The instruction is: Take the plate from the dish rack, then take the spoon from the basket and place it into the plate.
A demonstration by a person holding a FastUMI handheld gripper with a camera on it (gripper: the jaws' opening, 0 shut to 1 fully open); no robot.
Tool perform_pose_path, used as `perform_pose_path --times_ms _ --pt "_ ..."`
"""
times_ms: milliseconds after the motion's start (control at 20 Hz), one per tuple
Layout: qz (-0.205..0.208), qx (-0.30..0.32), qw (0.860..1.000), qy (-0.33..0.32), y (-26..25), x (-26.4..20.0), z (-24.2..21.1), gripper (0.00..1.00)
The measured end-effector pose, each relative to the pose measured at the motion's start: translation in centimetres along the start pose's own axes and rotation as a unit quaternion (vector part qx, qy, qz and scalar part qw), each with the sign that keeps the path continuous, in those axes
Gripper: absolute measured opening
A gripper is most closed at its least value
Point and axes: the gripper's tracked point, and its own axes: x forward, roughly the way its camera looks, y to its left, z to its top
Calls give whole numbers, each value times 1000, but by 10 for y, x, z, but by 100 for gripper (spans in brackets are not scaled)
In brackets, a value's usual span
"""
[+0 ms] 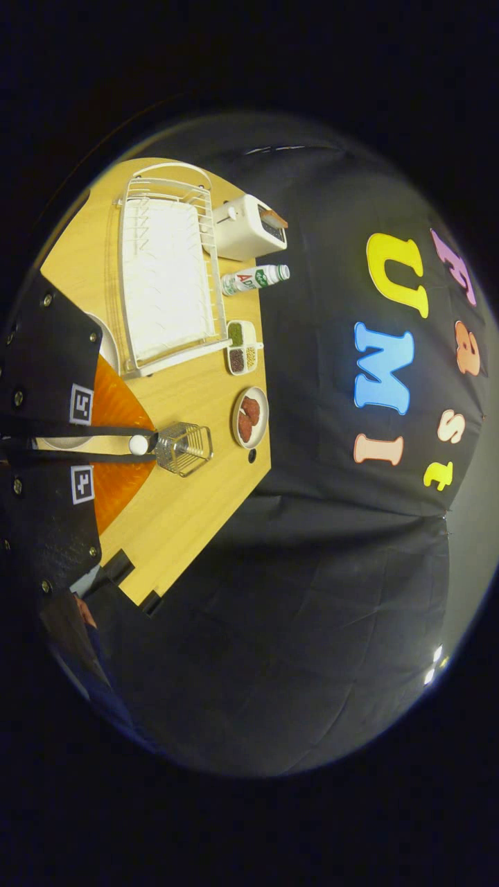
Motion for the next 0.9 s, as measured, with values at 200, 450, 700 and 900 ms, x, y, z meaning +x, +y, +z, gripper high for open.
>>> perform_pose_path --times_ms 200,450,700,900 --pt "29 -20 999 24 18 -18 -31 7" --pt "58 -33 997 47 40 -28 -54 7" --pt "63 -37 995 66 48 -16 -65 7" --pt "64 -30 994 79 50 -3 -71 7"
